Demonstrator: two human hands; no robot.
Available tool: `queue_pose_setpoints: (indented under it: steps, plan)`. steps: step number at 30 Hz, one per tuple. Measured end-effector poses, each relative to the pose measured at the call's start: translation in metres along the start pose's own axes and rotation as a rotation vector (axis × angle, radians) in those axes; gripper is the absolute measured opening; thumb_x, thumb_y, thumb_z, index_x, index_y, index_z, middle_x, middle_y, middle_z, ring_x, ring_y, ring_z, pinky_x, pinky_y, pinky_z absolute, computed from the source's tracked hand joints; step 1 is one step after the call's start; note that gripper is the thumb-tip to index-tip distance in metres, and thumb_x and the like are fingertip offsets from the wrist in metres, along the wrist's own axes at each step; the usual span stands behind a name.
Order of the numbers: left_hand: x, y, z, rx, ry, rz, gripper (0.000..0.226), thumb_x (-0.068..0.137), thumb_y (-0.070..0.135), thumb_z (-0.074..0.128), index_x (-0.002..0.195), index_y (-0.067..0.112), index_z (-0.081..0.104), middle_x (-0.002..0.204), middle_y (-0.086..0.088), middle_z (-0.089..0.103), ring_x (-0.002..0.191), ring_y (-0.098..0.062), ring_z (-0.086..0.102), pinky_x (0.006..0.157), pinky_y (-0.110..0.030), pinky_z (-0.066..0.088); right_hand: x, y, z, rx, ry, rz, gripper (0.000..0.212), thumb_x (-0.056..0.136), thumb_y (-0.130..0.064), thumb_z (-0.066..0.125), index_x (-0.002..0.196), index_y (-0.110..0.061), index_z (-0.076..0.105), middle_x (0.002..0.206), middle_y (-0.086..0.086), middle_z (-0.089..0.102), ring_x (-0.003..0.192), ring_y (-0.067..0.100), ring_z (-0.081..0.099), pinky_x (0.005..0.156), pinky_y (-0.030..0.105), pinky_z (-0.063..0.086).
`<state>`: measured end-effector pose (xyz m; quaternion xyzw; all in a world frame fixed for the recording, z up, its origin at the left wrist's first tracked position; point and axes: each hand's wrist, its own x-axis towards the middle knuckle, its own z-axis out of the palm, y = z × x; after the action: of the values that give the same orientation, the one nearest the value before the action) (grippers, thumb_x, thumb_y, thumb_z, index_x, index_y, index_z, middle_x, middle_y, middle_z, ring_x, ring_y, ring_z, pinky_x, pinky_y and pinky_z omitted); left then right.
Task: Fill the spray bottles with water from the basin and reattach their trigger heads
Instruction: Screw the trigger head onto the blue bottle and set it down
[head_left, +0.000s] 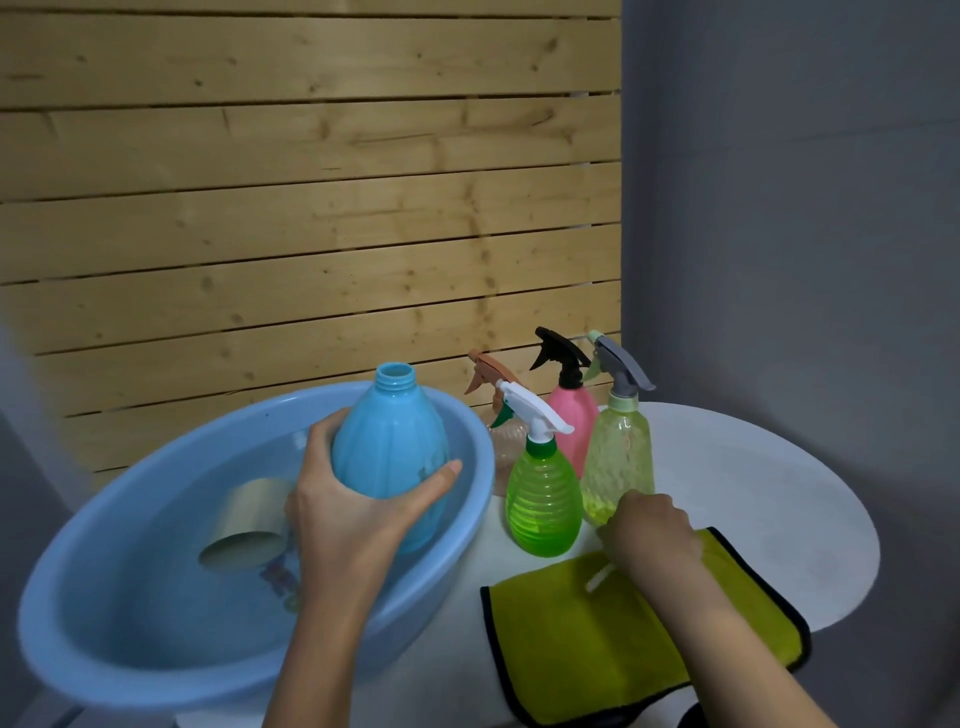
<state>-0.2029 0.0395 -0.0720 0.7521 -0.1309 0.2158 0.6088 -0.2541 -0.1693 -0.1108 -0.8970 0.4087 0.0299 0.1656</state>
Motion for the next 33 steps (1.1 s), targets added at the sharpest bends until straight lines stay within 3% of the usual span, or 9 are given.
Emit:
queue_pose_setpoints:
  steps: [7, 11, 14, 18, 20, 23, 25, 28, 33]
  plan:
    - [0.001, 0.0, 0.002, 0.002, 0.019, -0.008, 0.08, 0.042, 0.032, 0.095, 0.107, 0.036, 0.048, 0.097, 0.017, 0.055, 0.092, -0.015, 0.054, 0.079, -0.032, 0.046, -0.014, -0.007, -0.008, 0.148, 0.286, -0.093, 0.03, 0.1, -0.031, 0.04, 0.119, -0.018, 0.059, 0.114, 0.008, 0.058, 0.108, 0.029, 0.055, 0.072, 0.03, 0.037]
    - [0.001, 0.001, 0.003, -0.011, 0.018, -0.02, 0.079, 0.042, 0.03, 0.095, 0.107, 0.035, 0.049, 0.094, 0.021, 0.054, 0.089, -0.011, 0.053, 0.075, -0.026, 0.041, -0.024, -0.013, -0.012, 0.304, 0.449, -0.15, 0.03, 0.097, -0.037, 0.044, 0.115, -0.02, 0.061, 0.098, 0.01, 0.062, 0.096, 0.033, 0.057, 0.067, 0.031, 0.037]
    - [0.0, 0.002, 0.004, -0.005, 0.012, -0.019, 0.079, 0.042, 0.032, 0.094, 0.106, 0.035, 0.048, 0.095, 0.019, 0.054, 0.089, -0.011, 0.052, 0.075, -0.026, 0.04, -0.027, -0.017, -0.013, 0.464, 0.576, -0.235, 0.024, 0.094, -0.037, 0.052, 0.103, -0.019, 0.064, 0.077, 0.004, 0.057, 0.074, 0.026, 0.052, 0.059, 0.03, 0.038]
    - [0.001, 0.002, 0.003, -0.008, 0.008, -0.045, 0.078, 0.042, 0.031, 0.095, 0.105, 0.036, 0.049, 0.094, 0.019, 0.055, 0.089, -0.012, 0.054, 0.074, -0.028, 0.042, -0.027, -0.025, -0.01, 0.59, 0.718, -0.478, 0.013, 0.091, -0.033, 0.06, 0.092, -0.021, 0.064, 0.066, -0.006, 0.056, 0.057, 0.011, 0.05, 0.05, 0.026, 0.04]
    - [0.002, 0.0, 0.003, -0.021, 0.001, -0.066, 0.079, 0.04, 0.031, 0.095, 0.104, 0.036, 0.05, 0.097, 0.018, 0.057, 0.092, -0.014, 0.056, 0.077, -0.033, 0.048, -0.027, -0.029, -0.011, 0.668, 0.731, -0.561, 0.008, 0.09, -0.031, 0.063, 0.091, -0.023, 0.064, 0.066, -0.011, 0.055, 0.056, 0.005, 0.05, 0.05, 0.018, 0.037]
    - [0.003, 0.0, 0.003, -0.054, -0.012, -0.097, 0.078, 0.041, 0.027, 0.095, 0.104, 0.036, 0.05, 0.097, 0.021, 0.055, 0.089, -0.005, 0.056, 0.076, -0.032, 0.048, -0.026, -0.034, -0.01, 0.784, 0.746, -0.61, 0.007, 0.09, -0.027, 0.063, 0.096, -0.024, 0.066, 0.074, -0.006, 0.064, 0.061, 0.009, 0.058, 0.055, 0.033, 0.05]
    - [0.003, 0.0, 0.003, -0.076, -0.019, -0.109, 0.074, 0.042, 0.024, 0.095, 0.099, 0.036, 0.049, 0.094, 0.021, 0.055, 0.085, 0.004, 0.053, 0.07, -0.026, 0.045, -0.027, -0.038, -0.01, 0.826, 0.759, -0.608, 0.01, 0.09, -0.027, 0.062, 0.1, -0.026, 0.065, 0.076, -0.006, 0.065, 0.062, 0.009, 0.06, 0.056, 0.036, 0.052]
    - [0.003, 0.0, 0.002, -0.1, -0.023, -0.139, 0.068, 0.042, 0.021, 0.095, 0.089, 0.036, 0.049, 0.089, 0.02, 0.056, 0.079, 0.007, 0.053, 0.062, -0.017, 0.042, -0.027, -0.046, -0.013, 0.913, 0.717, -0.638, 0.01, 0.09, -0.026, 0.063, 0.098, -0.029, 0.066, 0.077, -0.011, 0.065, 0.066, 0.006, 0.06, 0.058, 0.026, 0.049]
    - [0.004, -0.003, 0.002, -0.103, 0.002, -0.168, 0.07, 0.041, 0.022, 0.095, 0.093, 0.035, 0.051, 0.089, 0.02, 0.057, 0.079, 0.007, 0.053, 0.06, -0.015, 0.04, -0.028, -0.066, -0.024, 1.105, 0.589, -0.689, 0.013, 0.09, -0.021, 0.064, 0.094, -0.033, 0.066, 0.078, -0.012, 0.067, 0.066, 0.009, 0.06, 0.056, 0.02, 0.048]
